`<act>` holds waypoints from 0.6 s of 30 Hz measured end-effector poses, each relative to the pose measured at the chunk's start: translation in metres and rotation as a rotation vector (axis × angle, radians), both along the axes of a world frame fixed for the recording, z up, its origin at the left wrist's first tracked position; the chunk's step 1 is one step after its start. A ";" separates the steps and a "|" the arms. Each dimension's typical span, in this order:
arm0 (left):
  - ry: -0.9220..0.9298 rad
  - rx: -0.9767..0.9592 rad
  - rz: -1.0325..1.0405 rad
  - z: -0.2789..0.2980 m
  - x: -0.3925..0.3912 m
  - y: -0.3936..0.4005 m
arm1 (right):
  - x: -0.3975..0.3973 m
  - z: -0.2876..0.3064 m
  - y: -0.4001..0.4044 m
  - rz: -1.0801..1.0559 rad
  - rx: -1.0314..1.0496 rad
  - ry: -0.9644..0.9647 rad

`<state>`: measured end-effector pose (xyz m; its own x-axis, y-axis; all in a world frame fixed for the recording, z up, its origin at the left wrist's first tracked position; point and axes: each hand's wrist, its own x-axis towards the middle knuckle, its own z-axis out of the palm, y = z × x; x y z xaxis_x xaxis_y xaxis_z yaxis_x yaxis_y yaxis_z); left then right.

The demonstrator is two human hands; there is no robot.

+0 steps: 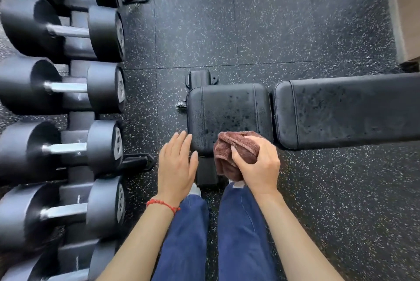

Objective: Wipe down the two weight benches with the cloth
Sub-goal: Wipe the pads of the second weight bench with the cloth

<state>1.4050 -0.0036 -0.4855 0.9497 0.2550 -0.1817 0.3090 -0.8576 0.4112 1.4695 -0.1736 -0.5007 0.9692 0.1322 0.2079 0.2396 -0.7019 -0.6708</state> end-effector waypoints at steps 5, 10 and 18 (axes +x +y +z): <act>0.020 0.004 0.030 -0.055 0.024 0.001 | 0.025 -0.057 0.009 0.035 0.017 0.031; 0.037 0.019 0.029 -0.110 0.043 0.009 | 0.043 -0.108 0.018 0.117 0.058 0.019; -0.001 0.090 -0.086 -0.187 0.067 0.024 | 0.025 -0.181 0.025 0.240 -0.068 0.002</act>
